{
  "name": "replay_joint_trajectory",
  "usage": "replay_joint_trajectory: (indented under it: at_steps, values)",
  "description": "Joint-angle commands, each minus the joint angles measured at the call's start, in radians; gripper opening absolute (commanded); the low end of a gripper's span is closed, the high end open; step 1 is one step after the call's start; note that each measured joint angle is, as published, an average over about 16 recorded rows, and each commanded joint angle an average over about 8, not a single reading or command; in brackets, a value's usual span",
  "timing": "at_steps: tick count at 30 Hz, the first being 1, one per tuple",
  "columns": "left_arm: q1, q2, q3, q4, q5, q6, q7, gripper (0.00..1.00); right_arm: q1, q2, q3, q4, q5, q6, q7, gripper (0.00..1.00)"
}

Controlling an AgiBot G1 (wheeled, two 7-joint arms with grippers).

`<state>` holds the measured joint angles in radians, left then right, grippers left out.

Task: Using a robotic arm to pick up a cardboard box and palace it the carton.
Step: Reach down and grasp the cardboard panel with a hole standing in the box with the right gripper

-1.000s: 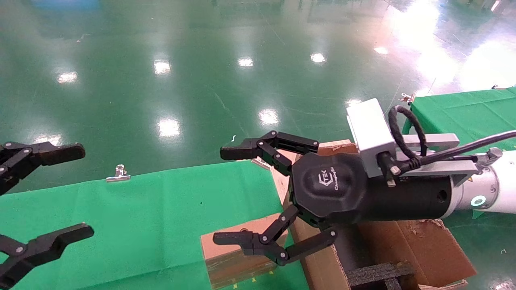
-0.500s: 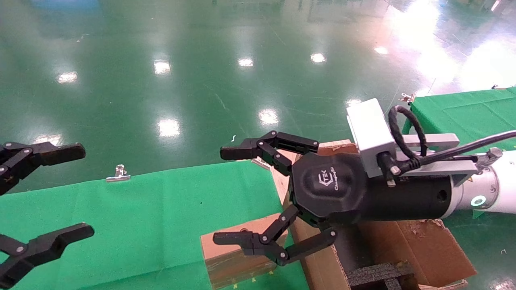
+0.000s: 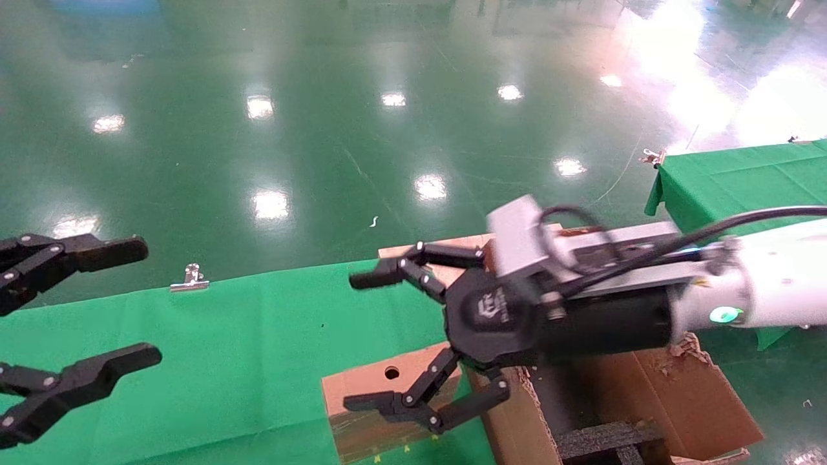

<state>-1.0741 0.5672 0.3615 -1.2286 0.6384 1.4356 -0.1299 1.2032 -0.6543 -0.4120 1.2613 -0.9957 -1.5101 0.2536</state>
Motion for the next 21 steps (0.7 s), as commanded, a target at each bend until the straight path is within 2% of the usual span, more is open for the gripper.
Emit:
replay_joint_trajectory:
  at_steps: [1, 12, 21]
  values:
    - [0.0, 0.0, 0.0, 0.0, 0.0, 0.0, 0.0, 0.0, 0.035, -0.012, -0.033, -0.005, -0.065, -0.007, 0.019, 1.0]
    - [0.0, 0.0, 0.0, 0.0, 0.0, 0.0, 0.0, 0.0, 0.149, -0.118, -0.162, -0.118, -0.306, -0.036, -0.008, 1.0]
    - [0.0, 0.0, 0.0, 0.0, 0.0, 0.0, 0.0, 0.0, 0.23, -0.213, -0.259, -0.215, -0.447, -0.049, -0.056, 1.0]
